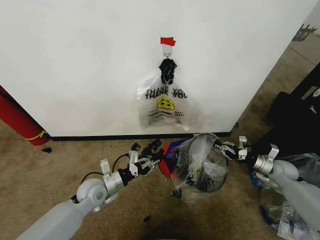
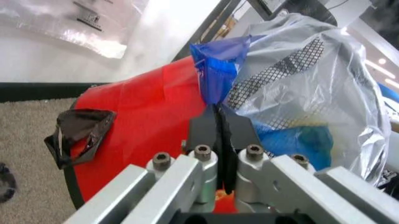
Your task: Pick up the garbage bag from the wall and place it over the trash bin.
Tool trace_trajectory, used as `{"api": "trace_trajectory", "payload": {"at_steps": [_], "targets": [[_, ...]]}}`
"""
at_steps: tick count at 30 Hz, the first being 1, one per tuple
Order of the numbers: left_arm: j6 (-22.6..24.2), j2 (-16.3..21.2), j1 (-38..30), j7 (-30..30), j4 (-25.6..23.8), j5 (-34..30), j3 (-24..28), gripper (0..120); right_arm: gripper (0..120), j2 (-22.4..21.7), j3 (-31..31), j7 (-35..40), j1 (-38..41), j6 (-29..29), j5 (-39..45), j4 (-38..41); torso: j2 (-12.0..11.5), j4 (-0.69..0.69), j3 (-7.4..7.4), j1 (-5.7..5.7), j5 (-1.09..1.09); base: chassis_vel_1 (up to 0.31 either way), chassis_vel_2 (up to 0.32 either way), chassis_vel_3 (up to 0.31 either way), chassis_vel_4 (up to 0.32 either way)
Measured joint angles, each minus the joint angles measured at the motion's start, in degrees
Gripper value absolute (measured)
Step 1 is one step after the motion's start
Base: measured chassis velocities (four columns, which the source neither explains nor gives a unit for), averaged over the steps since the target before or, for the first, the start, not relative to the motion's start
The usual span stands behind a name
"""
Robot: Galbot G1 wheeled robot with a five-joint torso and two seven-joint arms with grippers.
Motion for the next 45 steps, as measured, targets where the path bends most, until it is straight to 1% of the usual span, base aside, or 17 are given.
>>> {"api": "trace_trajectory", "payload": {"at_steps": [13, 14, 15, 16, 18, 19, 20, 22, 24, 27, 31, 33, 34, 36, 40, 42, 45], "targets": [[-0.6, -0.6, -0.4, -2.7, 1.6, 1.0, -0.3, 0, 0, -0.3, 2.3, 1.9, -2.4, -0.5, 0.0, 1.4, 0.0, 0.01, 0.0, 0.0, 0.0, 0.0, 0.0, 0.0, 0.0], [-1.0, -0.6, -0.8, -4.4, 2.0, 0.1, -1.1, 0, 0, -0.4, 3.2, 4.1, -3.4, -0.7, -0.7, 2.1, 0.0, 0.0, 0.0, 0.01, 0.0, 0.0, 0.0, 0.0, 0.0], [-1.6, -0.3, -1.0, -9.4, 1.7, 0.8, -2.7, 0, 0, -0.5, 4.9, 9.4, -5.5, -1.8, -1.9, 4.2, 0.0, -0.01, 0.0, 0.01, -0.01, 0.0, 0.0, 0.0, 0.0], [-1.7, -0.2, -0.9, -11.3, 1.3, 1.7, -3.0, 0, 0, -0.5, 5.3, 11.0, -6.1, -2.0, -1.9, 4.9, 0.0, -0.01, 0.0, 0.01, -0.01, 0.0, 0.0, 0.0, 0.0], [-0.1, 0.8, 0.7, -21.8, -3.1, 9.1, -4.6, 0, 0, 2.1, 7.6, 20.1, -9.9, -2.7, -3.7, 9.9, 0.0, -0.01, 0.0, 0.01, -0.02, 0.0, 0.0, 0.0, 0.0], [-0.1, 0.8, 0.7, -21.8, -3.1, 9.1, -4.6, 0, 0, 2.1, 7.6, 20.1, -9.9, -2.7, -3.7, 9.9, 0.0, -0.01, 0.0, 0.01, -0.02, 0.0, 0.0, 0.0, 0.0], [1.4, 1.3, 1.8, -25.7, -5.5, 10.9, -5.2, 0, 0, 4.0, 8.0, 25.1, -11.5, -2.1, -4.9, 12.4, 0.0, 0.0, 0.0, 0.01, 0.0, 0.0, 0.0, 0.0, 0.0], [3.4, 2.0, 2.8, -29.7, -8.6, 11.6, -5.9, 0, 0, 6.9, 8.0, 32.8, -13.1, -1.6, -6.5, 15.2, 0.0, 0.03, 0.0, 0.0, 0.01, 0.0, 0.0, 0.0, 0.0], [4.3, 2.6, 3.2, -31.9, -10.8, 11.9, -6.2, 6, 0, 9.6, 8.0, 40.8, -14.5, -1.6, -8.2, 18.2, 0.0, 0.02, 0.0, 0.01, -0.01, 0.0, 0.0, 0.0, 0.0], [4.7, 3.0, 3.3, -32.8, -12.3, 11.8, -6.3, 2, 0, 10.9, 7.6, 45.1, -15.3, -2.0, -9.1, 20.1, 0.0, 0.0, 0.0, 0.01, -0.02, 0.0, 0.0, 0.0, 0.0], [6.2, 4.4, 3.2, -37.7, -19.1, 11.7, -5.7, 0, 0, 15.1, 6.4, 61.8, -17.6, -5.3, -11.6, 28.3, 0.0, 0.0, 0.0, 0.0, -0.03, 0.0, 0.0, 0.0, 0.0], [6.5, 4.6, 3.1, -38.0, -19.6, 11.7, -5.6, 0, 0, 15.4, 6.3, 63.2, -17.8, -5.7, -11.9, 29.1, 0.0, 0.0, 0.0, 0.0, -0.03, 0.0, 0.0, 0.0, 0.0], [7.6, 5.1, 2.9, -39.0, -21.2, 11.4, -5.5, 0, 0, 16.1, 6.0, 65.7, -18.2, -6.3, -12.5, 30.7, 0.0, 0.0, 0.0, 0.0, -0.02, 0.0, 0.0, 0.0, 0.0], [11.3, 6.9, 2.1, -41.1, -25.7, 10.0, -4.7, 0, 0, 18.5, 4.3, 75.4, -19.4, -7.8, -15.5, 35.6, 0.0, 0.01, -0.01, 0.0, -0.03, 0.0, 0.0, 0.0, 0.0], [14.1, 8.4, 0.6, -44.1, -29.7, 8.4, -2.3, 0, 0, 23.2, 1.8, 87.0, -21.7, -9.0, -19.4, 40.8, 0.0, 0.0, 0.0, 0.0, -0.02, 0.0, 0.0, 0.0, 0.0], [14.3, 8.4, 0.5, -44.4, -29.9, 8.2, -1.9, 0, 0, 23.6, 1.6, 87.5, -22.0, -8.9, -19.9, 41.1, 0.0, -0.01, -0.01, 0.0, -0.01, 0.0, 0.0, 0.0, 0.0], [17.0, 7.5, -0.2, -47.0, -31.3, 5.2, -0.2, 0, 0, 26.3, -0.4, 90.2, -22.9, -8.1, -23.4, 41.9, 0.0, -0.02, 0.0, 0.0, -0.03, 0.0, 0.0, 0.0, 0.0]]}}
